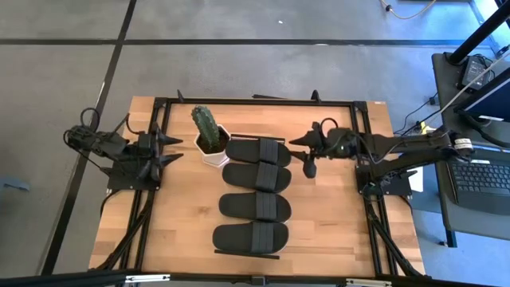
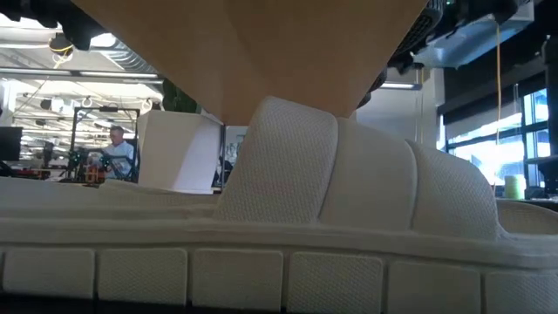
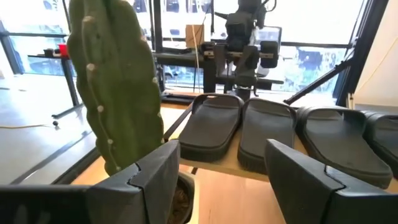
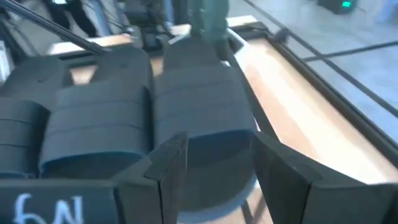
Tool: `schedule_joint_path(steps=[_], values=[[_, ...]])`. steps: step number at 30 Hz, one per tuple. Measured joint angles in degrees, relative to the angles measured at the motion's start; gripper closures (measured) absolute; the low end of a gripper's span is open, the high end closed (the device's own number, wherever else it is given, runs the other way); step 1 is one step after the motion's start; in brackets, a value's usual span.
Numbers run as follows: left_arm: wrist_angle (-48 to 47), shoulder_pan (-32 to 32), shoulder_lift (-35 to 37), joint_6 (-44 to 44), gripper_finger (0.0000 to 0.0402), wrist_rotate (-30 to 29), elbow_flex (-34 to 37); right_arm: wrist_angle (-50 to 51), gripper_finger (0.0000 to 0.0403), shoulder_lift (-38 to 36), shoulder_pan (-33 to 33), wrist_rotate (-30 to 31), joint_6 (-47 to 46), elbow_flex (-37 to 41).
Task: Pick and place slides into the shelf
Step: Return to Home Position
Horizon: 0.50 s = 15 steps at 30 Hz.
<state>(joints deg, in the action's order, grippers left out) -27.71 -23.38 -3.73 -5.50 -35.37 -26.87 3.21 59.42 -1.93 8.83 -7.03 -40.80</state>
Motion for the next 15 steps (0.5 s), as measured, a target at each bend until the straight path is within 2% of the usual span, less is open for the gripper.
schedule_joint_path(steps=[2, 6, 12, 15], values=[[-0.13, 0.0, 1.68, 0.0, 0.0177, -0.03, 0.87, -2.4, 0.0224, 0.07, -1.97, -2.64, 1.59, 1.07], [0.03, 0.0, 3.6, 0.99, 0.0177, -1.03, 2.76, -4.15, 0.0224, -0.73, -5.63, -3.12, 3.06, 2.54], [4.33, -0.02, 3.55, 0.58, 0.0177, -11.25, 7.64, -9.13, 0.0224, -5.62, -10.7, -8.1, 3.26, 8.6], [6.11, -0.02, 3.56, -0.21, 0.0177, -14.55, 9.54, -13.06, 0.0224, -9.26, -12.59, -10.26, 3.01, 13.02]])
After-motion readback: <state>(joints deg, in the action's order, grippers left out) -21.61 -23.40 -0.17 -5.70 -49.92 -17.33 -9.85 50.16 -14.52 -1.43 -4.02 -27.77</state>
